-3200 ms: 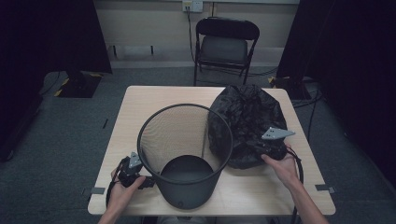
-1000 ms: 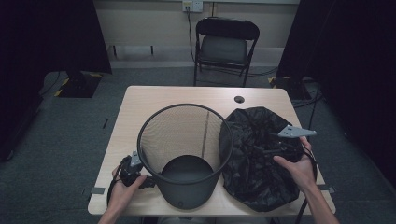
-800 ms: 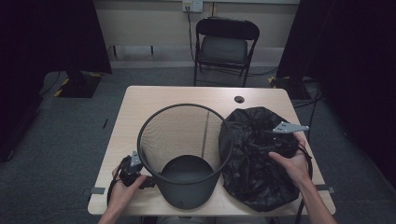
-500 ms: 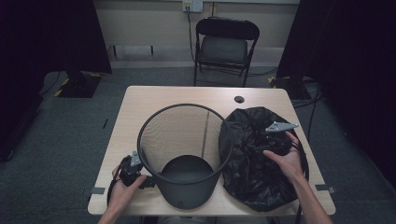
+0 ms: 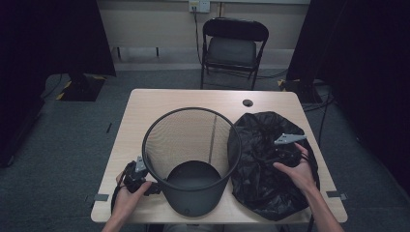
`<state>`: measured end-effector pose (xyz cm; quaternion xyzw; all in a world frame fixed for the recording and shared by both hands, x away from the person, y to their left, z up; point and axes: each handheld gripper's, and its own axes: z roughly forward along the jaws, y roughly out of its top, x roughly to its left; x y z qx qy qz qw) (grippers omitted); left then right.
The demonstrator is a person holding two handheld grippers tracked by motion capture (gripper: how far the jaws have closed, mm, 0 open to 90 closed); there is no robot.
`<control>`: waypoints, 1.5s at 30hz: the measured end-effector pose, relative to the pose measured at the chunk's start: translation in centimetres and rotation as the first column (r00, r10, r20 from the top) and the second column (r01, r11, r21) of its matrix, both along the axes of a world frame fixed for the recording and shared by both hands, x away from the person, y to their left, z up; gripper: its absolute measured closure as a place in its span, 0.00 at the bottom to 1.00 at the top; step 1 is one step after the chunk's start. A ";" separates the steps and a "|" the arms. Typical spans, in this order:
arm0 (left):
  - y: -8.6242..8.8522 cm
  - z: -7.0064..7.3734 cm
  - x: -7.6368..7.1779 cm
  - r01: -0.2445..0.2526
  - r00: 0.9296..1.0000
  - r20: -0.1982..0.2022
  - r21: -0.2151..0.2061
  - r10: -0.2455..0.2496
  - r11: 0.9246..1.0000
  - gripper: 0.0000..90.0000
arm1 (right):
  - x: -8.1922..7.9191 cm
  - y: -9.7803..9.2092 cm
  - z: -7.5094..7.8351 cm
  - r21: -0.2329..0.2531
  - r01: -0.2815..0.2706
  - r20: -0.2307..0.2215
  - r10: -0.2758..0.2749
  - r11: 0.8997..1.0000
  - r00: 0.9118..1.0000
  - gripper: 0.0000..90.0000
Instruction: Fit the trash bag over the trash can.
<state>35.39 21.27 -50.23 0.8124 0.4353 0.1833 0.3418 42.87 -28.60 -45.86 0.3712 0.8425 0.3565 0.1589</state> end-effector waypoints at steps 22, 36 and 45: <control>0.0 0.0 -0.2 -0.003 1.000 0.001 -0.004 0.003 1.000 0.03 | -0.3 1.0 -3.2 -0.008 0.021 -0.008 -0.021 1.000 1.000 0.58; 0.1 0.0 -0.4 0.002 1.000 0.001 0.000 -0.002 1.000 0.03 | -0.9 1.4 -2.8 0.006 0.002 -0.014 -0.002 1.000 1.000 0.88; 0.1 0.0 -0.3 -0.001 1.000 0.000 0.001 0.001 1.000 0.02 | -1.7 0.6 -0.7 0.146 0.015 0.020 -0.018 0.989 1.000 0.88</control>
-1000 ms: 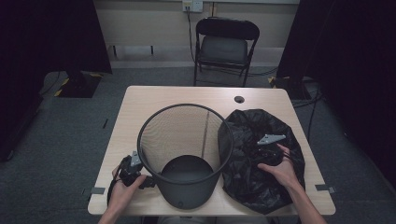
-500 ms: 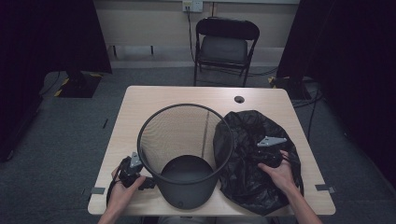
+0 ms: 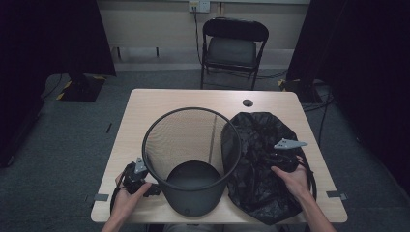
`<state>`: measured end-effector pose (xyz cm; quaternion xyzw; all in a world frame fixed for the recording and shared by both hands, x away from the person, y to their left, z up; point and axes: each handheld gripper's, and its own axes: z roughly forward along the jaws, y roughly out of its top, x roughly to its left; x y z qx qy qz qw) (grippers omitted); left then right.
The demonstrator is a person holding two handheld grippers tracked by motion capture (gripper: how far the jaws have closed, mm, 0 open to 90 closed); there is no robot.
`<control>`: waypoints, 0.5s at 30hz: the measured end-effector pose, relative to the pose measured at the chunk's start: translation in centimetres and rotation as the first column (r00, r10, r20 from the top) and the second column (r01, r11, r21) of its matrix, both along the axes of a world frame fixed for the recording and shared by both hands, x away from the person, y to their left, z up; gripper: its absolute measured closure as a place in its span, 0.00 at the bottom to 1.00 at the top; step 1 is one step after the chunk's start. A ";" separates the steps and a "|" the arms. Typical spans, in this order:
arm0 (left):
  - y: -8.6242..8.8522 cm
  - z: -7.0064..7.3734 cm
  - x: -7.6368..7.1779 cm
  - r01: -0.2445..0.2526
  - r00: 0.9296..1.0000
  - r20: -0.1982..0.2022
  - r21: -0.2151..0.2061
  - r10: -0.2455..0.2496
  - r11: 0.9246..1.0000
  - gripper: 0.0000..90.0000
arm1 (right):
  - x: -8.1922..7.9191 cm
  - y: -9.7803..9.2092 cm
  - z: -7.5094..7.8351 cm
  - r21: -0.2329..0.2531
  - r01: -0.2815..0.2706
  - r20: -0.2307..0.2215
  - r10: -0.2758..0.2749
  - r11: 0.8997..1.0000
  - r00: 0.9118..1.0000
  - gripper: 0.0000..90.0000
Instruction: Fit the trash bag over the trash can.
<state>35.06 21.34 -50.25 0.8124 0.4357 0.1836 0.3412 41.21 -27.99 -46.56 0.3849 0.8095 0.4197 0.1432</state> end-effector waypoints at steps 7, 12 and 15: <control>0.0 0.0 0.0 0.001 1.000 0.000 0.001 -0.001 1.000 0.02 | -0.6 -0.4 1.2 0.039 0.003 0.047 -0.005 0.999 0.999 0.89; 0.0 0.0 0.1 -0.006 1.000 -0.008 0.001 0.006 1.000 0.01 | -1.0 -0.8 2.4 0.081 0.005 0.074 -0.011 0.997 0.997 0.89; 0.0 0.0 0.1 -0.006 1.000 -0.008 -0.001 0.006 1.000 0.00 | -1.2 -1.1 3.2 0.120 0.000 0.092 -0.011 0.993 0.996 0.89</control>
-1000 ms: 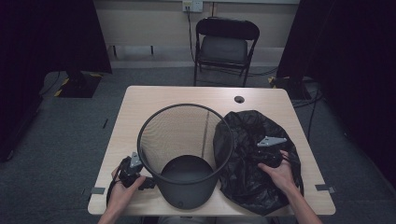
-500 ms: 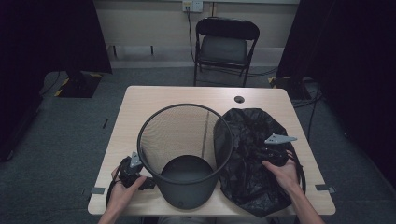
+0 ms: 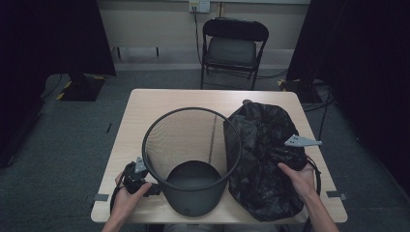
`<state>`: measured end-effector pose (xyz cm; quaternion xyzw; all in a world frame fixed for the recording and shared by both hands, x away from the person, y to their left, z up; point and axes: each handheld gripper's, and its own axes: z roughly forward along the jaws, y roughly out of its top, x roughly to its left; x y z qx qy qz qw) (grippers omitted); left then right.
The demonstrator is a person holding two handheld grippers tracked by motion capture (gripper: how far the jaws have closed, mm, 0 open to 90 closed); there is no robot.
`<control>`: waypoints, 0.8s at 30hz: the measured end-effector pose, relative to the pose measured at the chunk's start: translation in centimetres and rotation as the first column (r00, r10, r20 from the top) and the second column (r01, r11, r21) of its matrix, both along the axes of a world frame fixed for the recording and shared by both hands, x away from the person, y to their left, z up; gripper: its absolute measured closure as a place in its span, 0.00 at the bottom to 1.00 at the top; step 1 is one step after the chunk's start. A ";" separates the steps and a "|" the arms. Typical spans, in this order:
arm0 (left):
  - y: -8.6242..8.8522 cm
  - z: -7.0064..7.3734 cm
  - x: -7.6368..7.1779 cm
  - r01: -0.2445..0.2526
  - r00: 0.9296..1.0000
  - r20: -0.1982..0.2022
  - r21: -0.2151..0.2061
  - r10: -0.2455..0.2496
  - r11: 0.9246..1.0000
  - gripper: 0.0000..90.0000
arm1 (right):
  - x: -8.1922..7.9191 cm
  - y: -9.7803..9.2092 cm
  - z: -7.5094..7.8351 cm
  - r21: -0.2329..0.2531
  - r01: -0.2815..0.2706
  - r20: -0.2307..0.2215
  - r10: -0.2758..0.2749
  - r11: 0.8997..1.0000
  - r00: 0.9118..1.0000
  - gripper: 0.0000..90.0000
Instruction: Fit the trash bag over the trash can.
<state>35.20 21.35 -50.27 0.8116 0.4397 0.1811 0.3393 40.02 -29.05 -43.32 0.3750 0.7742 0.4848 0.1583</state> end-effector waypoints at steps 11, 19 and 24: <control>0.0 0.0 0.0 -0.010 1.000 0.001 -0.003 0.010 1.000 0.00 | -1.0 -0.3 2.8 0.067 -0.023 0.072 0.018 0.998 0.997 0.89; 0.5 0.0 0.1 -0.016 1.000 -0.002 0.001 0.016 1.000 0.00 | -1.9 -0.3 5.0 0.098 -0.040 0.133 0.027 0.994 0.991 0.89; 0.7 0.0 0.0 -0.015 1.000 0.000 0.001 0.015 1.000 0.00 | -2.7 -1.1 6.7 0.132 -0.034 0.181 0.009 0.991 0.983 0.90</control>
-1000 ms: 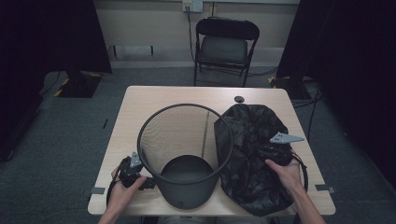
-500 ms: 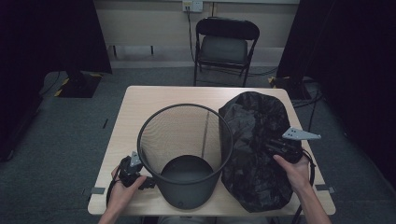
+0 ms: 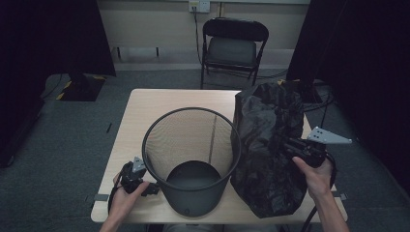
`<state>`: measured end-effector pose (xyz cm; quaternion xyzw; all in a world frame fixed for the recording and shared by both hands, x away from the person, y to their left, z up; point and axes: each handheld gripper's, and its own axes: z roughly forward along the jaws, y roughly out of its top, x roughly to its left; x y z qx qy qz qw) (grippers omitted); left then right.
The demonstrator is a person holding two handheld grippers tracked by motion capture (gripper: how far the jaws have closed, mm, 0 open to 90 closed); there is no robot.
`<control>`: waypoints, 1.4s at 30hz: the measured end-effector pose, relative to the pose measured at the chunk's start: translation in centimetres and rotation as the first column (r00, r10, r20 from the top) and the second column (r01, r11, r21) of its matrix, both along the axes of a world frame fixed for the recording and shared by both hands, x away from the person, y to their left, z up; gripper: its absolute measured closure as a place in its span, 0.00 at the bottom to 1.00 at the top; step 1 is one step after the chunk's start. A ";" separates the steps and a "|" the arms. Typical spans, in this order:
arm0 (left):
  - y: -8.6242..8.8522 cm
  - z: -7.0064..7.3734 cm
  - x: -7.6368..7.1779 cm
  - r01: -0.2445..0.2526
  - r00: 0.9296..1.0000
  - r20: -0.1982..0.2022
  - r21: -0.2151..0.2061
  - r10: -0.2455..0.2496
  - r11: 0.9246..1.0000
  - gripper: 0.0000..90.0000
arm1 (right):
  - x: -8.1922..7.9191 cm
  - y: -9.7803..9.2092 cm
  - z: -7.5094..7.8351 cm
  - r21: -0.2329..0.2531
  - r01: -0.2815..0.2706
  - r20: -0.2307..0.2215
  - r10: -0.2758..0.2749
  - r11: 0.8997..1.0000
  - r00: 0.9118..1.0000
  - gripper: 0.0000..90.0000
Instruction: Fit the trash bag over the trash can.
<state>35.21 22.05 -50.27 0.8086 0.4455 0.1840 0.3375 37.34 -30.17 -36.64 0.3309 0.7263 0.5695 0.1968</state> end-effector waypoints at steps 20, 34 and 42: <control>0.0 0.0 0.0 0.003 1.000 0.000 0.001 -0.003 1.000 0.00 | -0.9 -1.0 7.3 0.153 -0.063 0.151 0.039 0.986 0.988 0.90; 0.0 0.0 0.0 -0.001 1.000 -0.001 -0.003 0.001 1.000 0.00 | -1.6 2.0 12.2 0.226 -0.206 0.213 0.158 0.952 0.964 0.90; 0.0 0.0 0.0 -0.001 1.000 -0.001 -0.004 0.001 1.000 0.00 | -2.2 4.6 14.0 0.227 -0.272 0.246 0.216 0.935 0.945 0.90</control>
